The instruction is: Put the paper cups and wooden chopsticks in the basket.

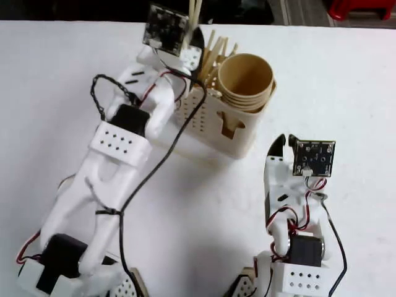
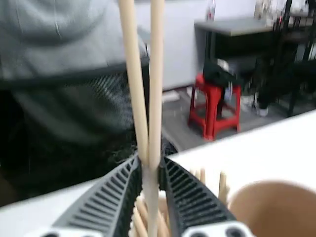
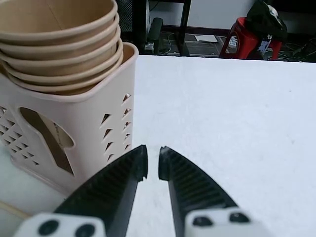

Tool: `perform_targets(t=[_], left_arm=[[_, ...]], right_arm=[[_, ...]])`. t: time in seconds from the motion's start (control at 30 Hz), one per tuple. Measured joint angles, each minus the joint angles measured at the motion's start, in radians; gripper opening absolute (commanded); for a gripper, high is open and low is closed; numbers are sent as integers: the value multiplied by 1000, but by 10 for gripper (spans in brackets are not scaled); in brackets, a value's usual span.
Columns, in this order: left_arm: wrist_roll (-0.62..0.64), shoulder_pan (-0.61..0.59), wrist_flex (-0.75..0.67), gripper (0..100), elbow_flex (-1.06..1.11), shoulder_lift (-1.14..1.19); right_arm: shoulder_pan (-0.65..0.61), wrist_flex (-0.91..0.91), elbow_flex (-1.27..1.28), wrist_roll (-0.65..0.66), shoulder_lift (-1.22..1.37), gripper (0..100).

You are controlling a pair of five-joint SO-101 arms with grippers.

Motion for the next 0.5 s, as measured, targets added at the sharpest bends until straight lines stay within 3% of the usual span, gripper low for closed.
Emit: perform_targets(t=[0.3,0.5], left_arm=[[0,3,-20,32,196,-9],[-2,0,-26,151,239,-43]], right_arm=[[0,0,0,0,0,56],[2,0,0,0,0,56]])
